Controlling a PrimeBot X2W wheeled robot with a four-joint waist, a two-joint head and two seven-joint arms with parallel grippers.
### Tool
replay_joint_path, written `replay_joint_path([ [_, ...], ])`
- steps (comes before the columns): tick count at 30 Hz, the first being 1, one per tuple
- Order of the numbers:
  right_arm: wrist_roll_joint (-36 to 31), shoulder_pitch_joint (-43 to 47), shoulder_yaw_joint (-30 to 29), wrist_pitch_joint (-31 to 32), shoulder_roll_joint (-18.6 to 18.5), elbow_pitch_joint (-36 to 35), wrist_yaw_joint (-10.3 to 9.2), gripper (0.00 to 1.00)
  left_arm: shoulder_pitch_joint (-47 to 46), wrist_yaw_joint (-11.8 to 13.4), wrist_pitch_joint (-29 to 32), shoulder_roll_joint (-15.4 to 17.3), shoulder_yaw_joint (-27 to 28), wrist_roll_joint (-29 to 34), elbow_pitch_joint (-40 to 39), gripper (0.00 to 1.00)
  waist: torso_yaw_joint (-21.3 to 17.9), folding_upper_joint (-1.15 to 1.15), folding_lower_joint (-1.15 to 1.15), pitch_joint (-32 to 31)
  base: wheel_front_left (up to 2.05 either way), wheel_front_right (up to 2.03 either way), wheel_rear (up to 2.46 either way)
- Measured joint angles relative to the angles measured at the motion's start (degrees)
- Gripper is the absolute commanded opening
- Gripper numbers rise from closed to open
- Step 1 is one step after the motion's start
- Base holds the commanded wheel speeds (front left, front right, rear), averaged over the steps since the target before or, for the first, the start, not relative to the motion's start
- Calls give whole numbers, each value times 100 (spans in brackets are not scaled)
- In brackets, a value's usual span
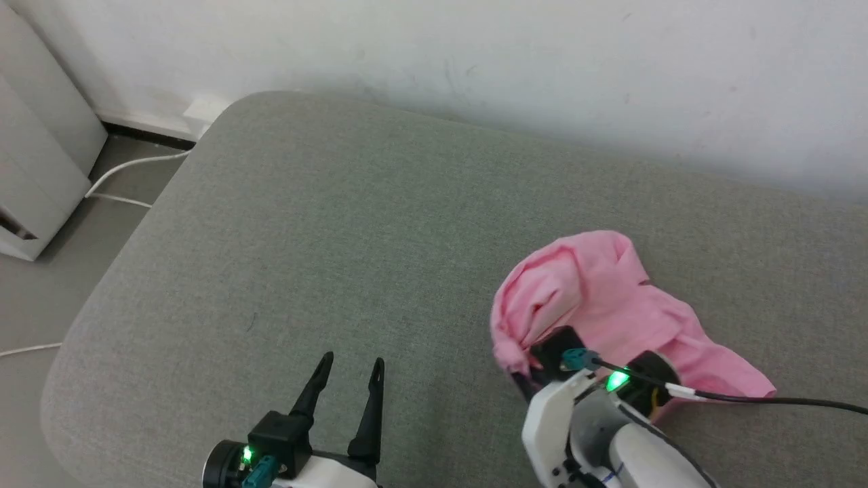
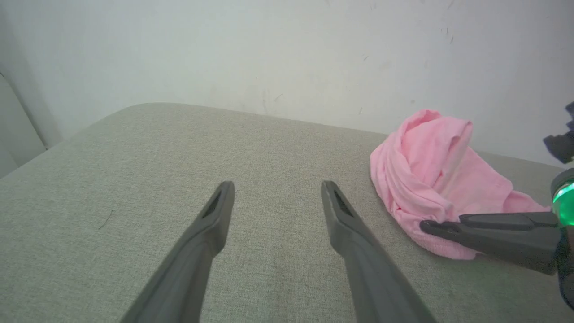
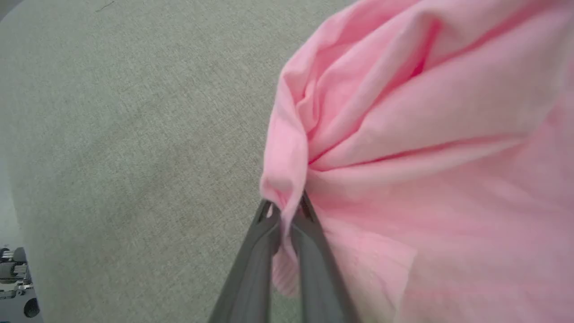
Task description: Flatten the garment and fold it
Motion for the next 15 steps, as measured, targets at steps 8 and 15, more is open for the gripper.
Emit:
replay_joint_path([
  [8, 1116, -328, 705, -315, -4, 176, -1, 100, 1, 7, 0, -10, 38, -8, 52, 100, -48, 0, 0, -59, 0, 0, 0],
  [15, 1636, -416, 201, -583, -737, -787, -1, 100, 2, 4, -1, -14, 160, -25, -10, 100, -405, 0, 0, -259, 0, 0, 0],
])
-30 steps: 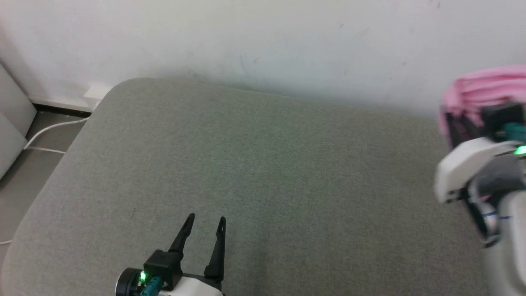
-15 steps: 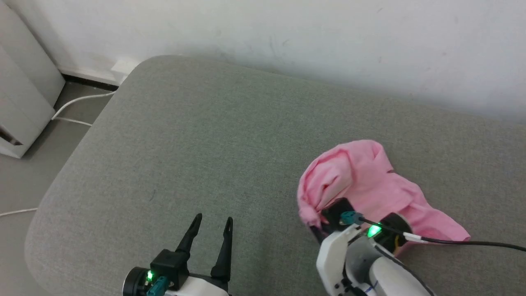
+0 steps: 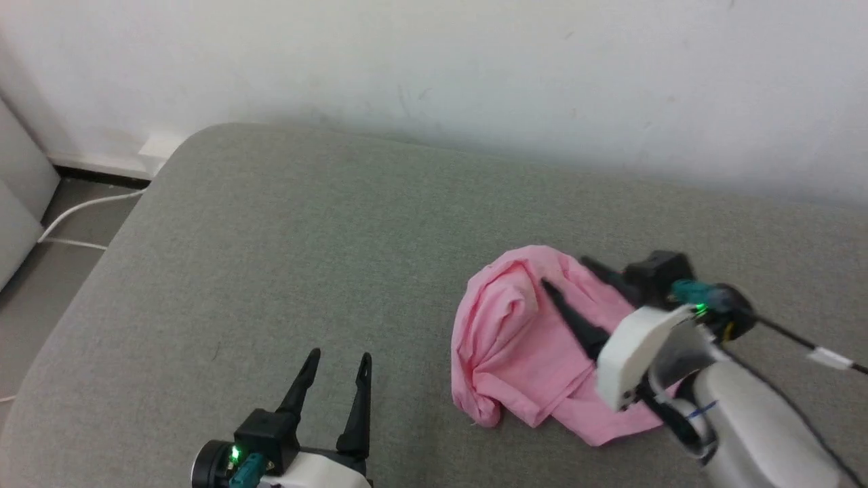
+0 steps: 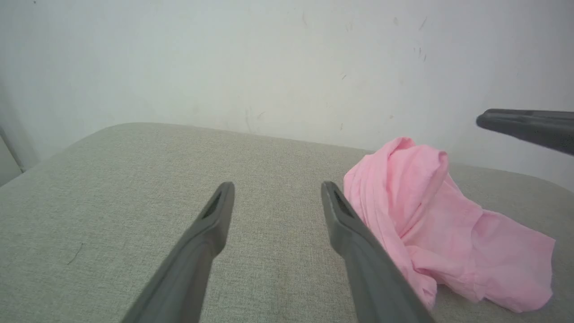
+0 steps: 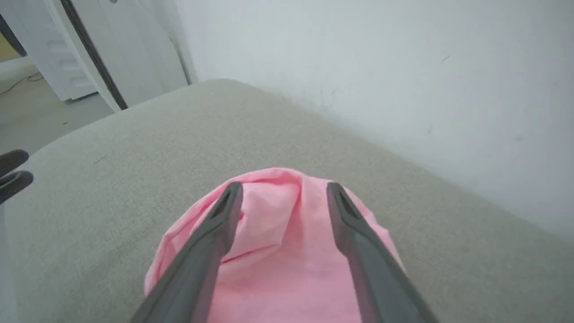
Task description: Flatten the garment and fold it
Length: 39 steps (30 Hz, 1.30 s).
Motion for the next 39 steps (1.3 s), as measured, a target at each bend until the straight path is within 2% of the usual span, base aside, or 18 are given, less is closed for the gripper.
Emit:
replay_joint_path([
  [4, -199, 97, -862, -308, -421, -550, 0, 100, -1, -8, 1, -1, 36, -49, -77, 100, -252, 0, 0, -75, 0, 0, 0],
  [7, -401, 420, -1704, -577, -436, -825, 0, 100, -3, -16, 1, -2, 30, -71, -122, 100, -436, 0, 0, -103, 0, 0, 0],
  [10, -809, 843, -2605, -899, -247, -1038, -1, 100, -9, -55, 1, -5, -5, -77, -122, 100, -600, 0, 0, -108, 0, 0, 0],
  [14, -1084, 1499, -3330, -1262, 365, -1341, -1, 100, -52, -109, 1, -10, -111, -85, -14, 100, -791, 0, 0, -97, 0, 0, 0],
  [16, -1098, 1774, -3473, -1400, 578, -1472, -1, 100, -92, -159, 11, -12, -191, -94, 126, 100, -877, 0, 0, -83, 0, 0, 0],
  [19, -1138, 2015, -3559, -1457, 697, -1599, -1, 100, -124, -269, 279, -14, -371, -143, 369, 100, -1001, 0, 0, -48, 0, 0, 0],
  [26, -1262, 2046, -3512, -1429, 778, -1820, -1, 100, -511, -404, 1241, 53, -500, -332, 641, 100, -1225, 0, 0, 126, 0, 0, 0],
  [34, -1324, 1980, -3356, -1340, 817, -1893, -1, 100, -1073, -363, 2494, 394, -520, -294, 990, 100, -1423, 0, 0, 417, 0, 0, 0],
  [35, -1325, 1979, -3331, -1338, 818, -1889, -1, 100, -1129, -394, 2657, 414, -553, -334, 1039, 76, -1445, 0, 1, 459, 0, 0, 0],
  [36, -1325, 1976, -3305, -1338, 821, -1880, -1, 100, -1169, -443, 2798, 449, -609, -361, 1076, 11, -1468, 0, 1, 497, 0, 0, 0],
  [37, -1326, 1970, -3278, -1341, 824, -1862, -1, 100, -1195, -477, 2883, 477, -657, -402, 1088, 0, -1493, 0, 1, 531, 0, 0, 0],
  [39, -1338, 1929, -3226, -1354, 834, -1804, -1, 100, -1268, -538, 2888, 544, -713, -474, 1078, 0, -1554, 0, 1, 583, 0, 0, 0],
])
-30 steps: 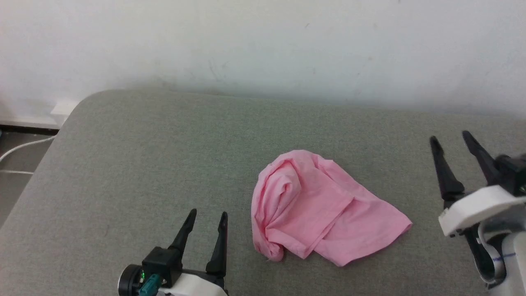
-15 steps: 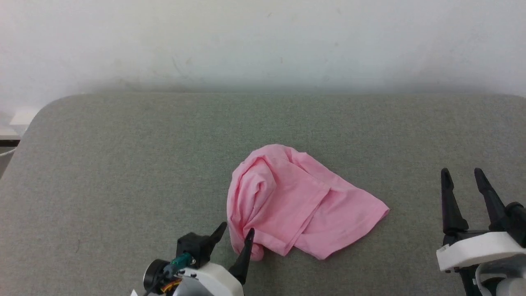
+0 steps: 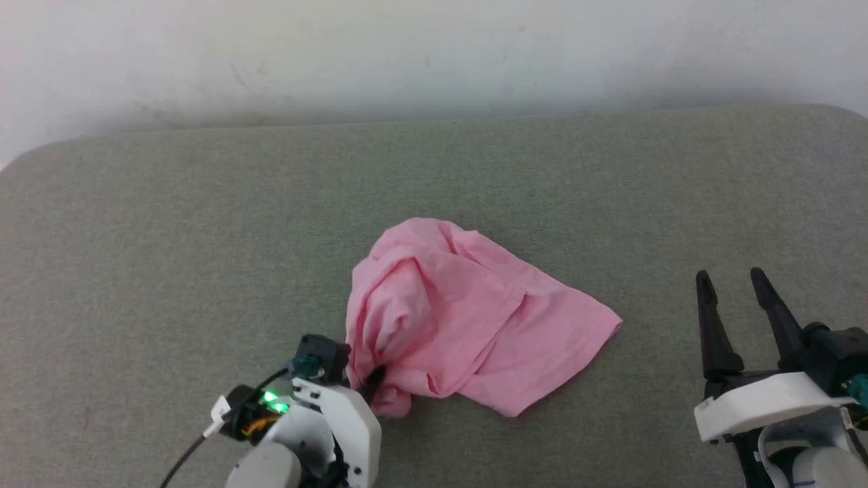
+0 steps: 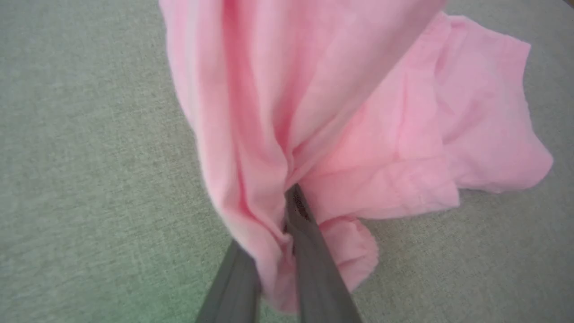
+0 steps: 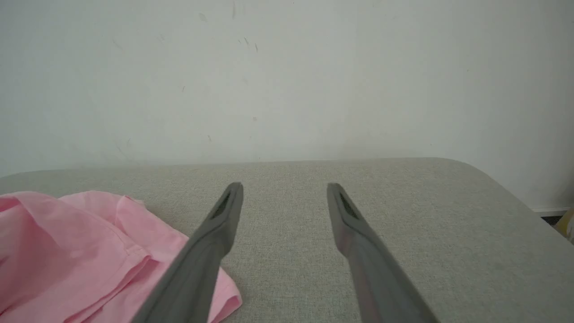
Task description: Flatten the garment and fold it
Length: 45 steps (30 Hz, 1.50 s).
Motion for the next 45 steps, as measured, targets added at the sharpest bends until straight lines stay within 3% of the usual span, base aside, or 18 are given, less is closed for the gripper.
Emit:
replay_joint_path([
  [7, -22, -47, 140, -51, 14, 208, 0, 100, -453, -3, -834, 179, 98, 63, -327, 0, -170, 0, 0, -53, 0, 0, 0],
  [14, -21, -51, 164, -102, 21, 299, 0, 100, -957, 478, -2384, 311, -7, 949, -958, 0, -258, 0, -1, -235, 0, 0, 0],
  [18, -12, -51, 220, -141, 25, 342, 0, 100, -836, 444, -2315, 530, -555, 1536, -655, 0, -236, 0, -1, -224, 0, 0, 0],
  [23, -8, -66, 301, -141, 31, 412, 0, 100, -324, 263, -1959, 535, -1093, 1657, 85, 0, -174, 0, 0, -115, 0, 0, 0],
  [24, -8, -68, 308, -141, 31, 432, 0, 100, -272, 232, -1889, 516, -1133, 1653, 218, 14, -153, 0, 0, -96, 0, 0, 0],
  [26, -5, -71, 320, -140, 32, 458, 0, 100, -240, 232, -1768, 482, -1165, 1652, 426, 100, -101, 0, -1, -70, 0, 0, 0],
  [35, -2, -54, 240, -79, 36, 578, 0, 100, -198, 444, -2169, 396, -899, 1349, 404, 100, 177, 0, -1, -190, 0, 0, 0],
  [41, -2, 30, 79, -25, 36, 586, 0, 100, 262, 639, -2282, 520, -495, 892, -455, 100, 385, 0, -1, -387, 0, 0, 0],
  [45, -15, 59, 40, 21, 36, 581, 0, 100, 483, 688, -1978, 576, -221, 508, -1152, 100, 518, 0, -1, -470, 0, 0, 0],
])
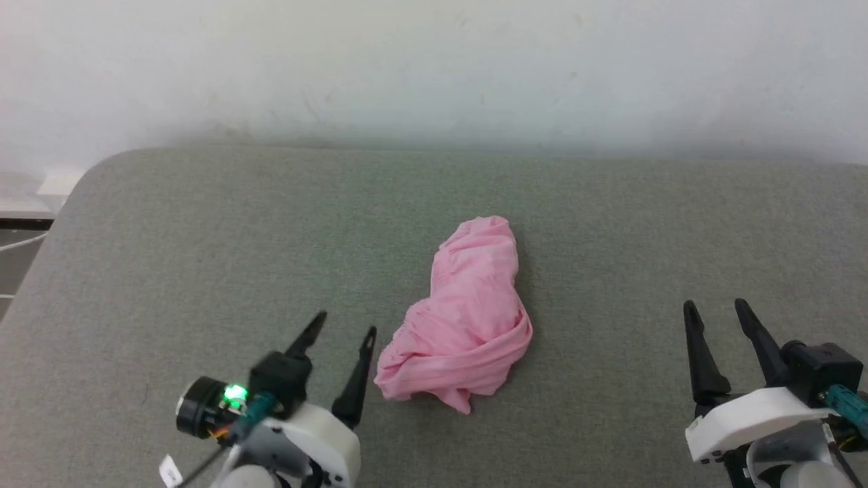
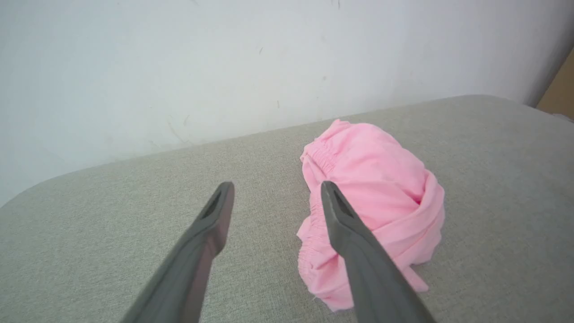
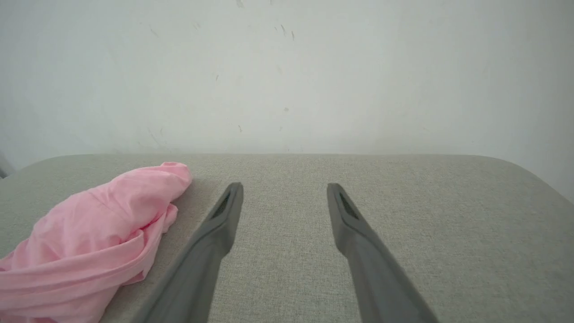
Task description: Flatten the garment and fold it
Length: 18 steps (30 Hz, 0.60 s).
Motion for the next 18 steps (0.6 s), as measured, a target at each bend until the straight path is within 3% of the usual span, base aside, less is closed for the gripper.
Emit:
replay_joint_path([
  [5, -7, -2, 44, 49, 0, -15, 0, 100, 15, 2, 915, -171, 375, -914, -843, 100, 21, 0, 0, 2, 0, 0, 0],
  [9, -5, -3, 84, 51, -1, -12, 0, 100, 4, -103, 2547, -191, 216, -1578, -1072, 100, -36, 0, 0, 88, 0, 0, 0],
  [13, -4, -25, 156, 51, -1, -8, 0, 100, -177, -4, 3762, 125, 8, -1440, -1004, 100, -103, 0, 0, 229, 0, 0, 0],
  [18, -4, -153, 215, 48, 0, -11, 0, 100, -609, 115, 4232, 155, -80, -1273, -754, 100, -209, 0, 1, 466, 0, 0, 0],
])
